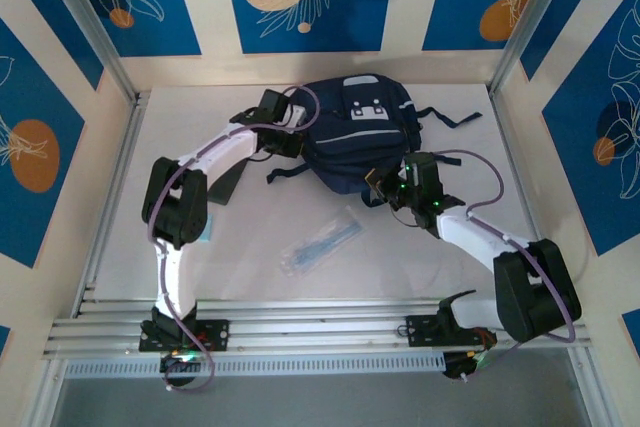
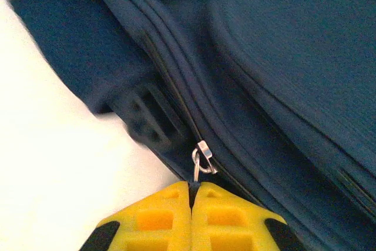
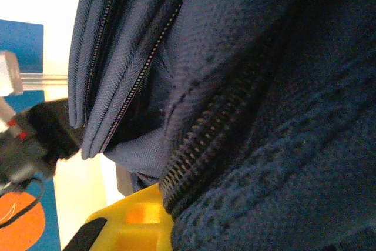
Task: Pack the student bag
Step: Unzip the student bag at the top-center of the table, then pick up the glasses case from the middle-left of the table.
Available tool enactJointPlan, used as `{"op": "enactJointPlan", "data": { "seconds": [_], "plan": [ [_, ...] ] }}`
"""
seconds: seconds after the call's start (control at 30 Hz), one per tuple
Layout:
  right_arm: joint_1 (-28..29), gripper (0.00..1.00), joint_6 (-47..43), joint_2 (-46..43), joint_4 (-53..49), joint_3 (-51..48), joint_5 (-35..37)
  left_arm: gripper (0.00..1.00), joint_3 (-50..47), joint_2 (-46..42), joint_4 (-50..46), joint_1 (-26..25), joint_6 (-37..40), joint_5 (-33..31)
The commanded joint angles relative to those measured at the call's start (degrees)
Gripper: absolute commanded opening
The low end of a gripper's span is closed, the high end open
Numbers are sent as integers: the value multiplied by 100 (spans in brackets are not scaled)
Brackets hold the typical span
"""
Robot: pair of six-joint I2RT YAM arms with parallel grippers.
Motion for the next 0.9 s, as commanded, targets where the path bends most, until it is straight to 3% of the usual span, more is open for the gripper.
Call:
{"op": "enactJointPlan", "data": {
  "seconds": [0.0,0.23,0.37,0.47,0.63,0.73,0.77,0.87],
  "plan": [
    [-72,0,-276,-265,-206,35,4,0,47,239,816,607,133,-1844],
    [45,0,-400,90,103,179,-525,2,294,562,1082,665,-142,-1747],
    [128,2,-566,426,45,570,-921,52,279,432,545,682,-212,-1298],
    [181,23,-665,627,-31,797,-1093,96,59,102,51,699,-252,-1135],
    [235,53,-854,819,-376,986,-958,100,-857,-680,-172,821,-321,-1212],
    [226,79,-951,839,-741,1075,-829,100,-1297,-980,-363,1007,-416,-1171],
    [226,96,-1006,849,-920,1135,-796,100,-1429,-1047,-398,1068,-459,-1179],
    [235,99,-1145,841,-1290,1228,-770,100,-1754,-1119,-420,1229,-487,-1137]
  ]
}}
